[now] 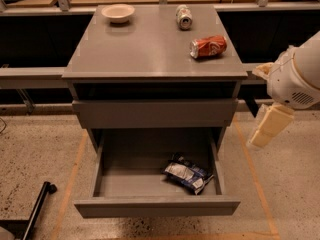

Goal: Pick blue chip bag from middle drawer and place on counter

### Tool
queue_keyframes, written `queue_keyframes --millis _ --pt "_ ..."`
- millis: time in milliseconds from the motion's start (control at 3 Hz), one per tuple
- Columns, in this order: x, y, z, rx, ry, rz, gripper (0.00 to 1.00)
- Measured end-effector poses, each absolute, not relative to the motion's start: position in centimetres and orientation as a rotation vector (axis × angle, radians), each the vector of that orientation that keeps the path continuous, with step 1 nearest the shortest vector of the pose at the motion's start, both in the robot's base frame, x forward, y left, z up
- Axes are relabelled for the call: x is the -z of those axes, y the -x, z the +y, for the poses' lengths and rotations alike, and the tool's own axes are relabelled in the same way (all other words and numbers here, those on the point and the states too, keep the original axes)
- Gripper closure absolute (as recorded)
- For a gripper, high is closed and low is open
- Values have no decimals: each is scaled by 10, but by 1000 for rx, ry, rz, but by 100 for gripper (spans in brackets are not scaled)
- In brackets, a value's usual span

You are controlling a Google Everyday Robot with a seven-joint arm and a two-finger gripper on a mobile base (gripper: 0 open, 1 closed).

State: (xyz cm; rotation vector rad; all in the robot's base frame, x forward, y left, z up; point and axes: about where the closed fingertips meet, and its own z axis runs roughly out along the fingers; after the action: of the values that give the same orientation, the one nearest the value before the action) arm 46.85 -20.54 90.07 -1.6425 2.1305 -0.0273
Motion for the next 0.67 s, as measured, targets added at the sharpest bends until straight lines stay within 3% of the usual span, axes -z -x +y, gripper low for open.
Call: queue_keyframes --millis 667 --pt "-867 -475 -179 -84 1599 2126 0"
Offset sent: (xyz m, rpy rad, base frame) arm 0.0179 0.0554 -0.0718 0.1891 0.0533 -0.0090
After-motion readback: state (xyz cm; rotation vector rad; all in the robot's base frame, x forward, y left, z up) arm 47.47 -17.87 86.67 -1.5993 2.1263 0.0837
